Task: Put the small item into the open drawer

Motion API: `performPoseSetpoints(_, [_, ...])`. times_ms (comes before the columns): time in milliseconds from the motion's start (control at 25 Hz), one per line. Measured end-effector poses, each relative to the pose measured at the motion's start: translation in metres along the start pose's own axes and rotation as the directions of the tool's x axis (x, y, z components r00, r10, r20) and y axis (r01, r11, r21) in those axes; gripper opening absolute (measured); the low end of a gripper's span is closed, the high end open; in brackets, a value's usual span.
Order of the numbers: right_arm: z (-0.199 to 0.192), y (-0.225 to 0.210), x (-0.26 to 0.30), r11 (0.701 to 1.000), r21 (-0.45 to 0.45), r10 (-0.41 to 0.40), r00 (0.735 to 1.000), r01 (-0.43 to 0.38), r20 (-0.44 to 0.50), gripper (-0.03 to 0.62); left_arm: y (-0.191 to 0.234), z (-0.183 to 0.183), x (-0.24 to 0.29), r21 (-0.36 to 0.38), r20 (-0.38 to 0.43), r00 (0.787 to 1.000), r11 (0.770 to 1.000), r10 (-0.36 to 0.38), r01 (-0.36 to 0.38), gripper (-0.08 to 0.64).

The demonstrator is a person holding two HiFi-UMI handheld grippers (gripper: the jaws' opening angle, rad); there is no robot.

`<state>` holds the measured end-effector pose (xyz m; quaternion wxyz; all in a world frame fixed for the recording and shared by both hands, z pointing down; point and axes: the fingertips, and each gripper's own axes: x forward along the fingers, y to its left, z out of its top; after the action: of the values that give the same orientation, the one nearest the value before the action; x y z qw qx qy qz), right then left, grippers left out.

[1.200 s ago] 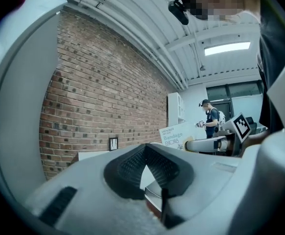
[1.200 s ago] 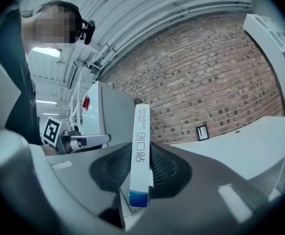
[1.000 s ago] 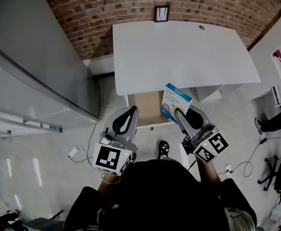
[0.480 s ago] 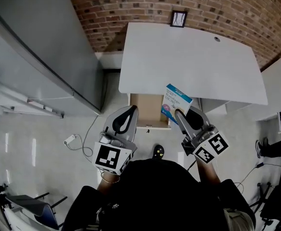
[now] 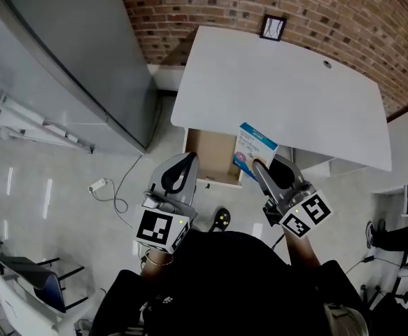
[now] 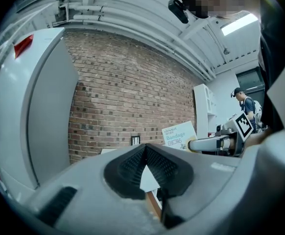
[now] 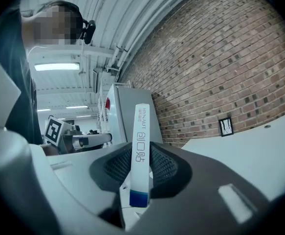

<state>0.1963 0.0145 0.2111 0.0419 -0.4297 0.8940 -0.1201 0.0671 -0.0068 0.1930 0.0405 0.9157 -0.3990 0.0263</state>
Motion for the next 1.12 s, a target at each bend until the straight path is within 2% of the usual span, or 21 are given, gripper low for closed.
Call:
performPoseSetpoints(440, [-0.014,-0.009,-0.001,0.999,0.016,0.039,0.999,-0.038,-0.031,0.095,0.002,-0.009,-0.003,0.016,-0.019,0.999,0.999,0.049,-0.048,-0.006])
performPoseSetpoints(920, [-0.034,-0.007,0.040,0.999,0.031,0.048,0.992,-0.045,-0.116,0.095,0.042,-0.016,0.005,0.007,-0.051,0.998,1.000,0.026,-0.026,-0.005])
performPoseSetpoints(1120, [-0.046,-0.005,0.056,0.997,0.031,0.073,0.986,-0.069,-0.153,0.095,0.056,-0.026,0.010,-0.031,-0.067,0.997,0.999,0.024,-0.026,-0.005])
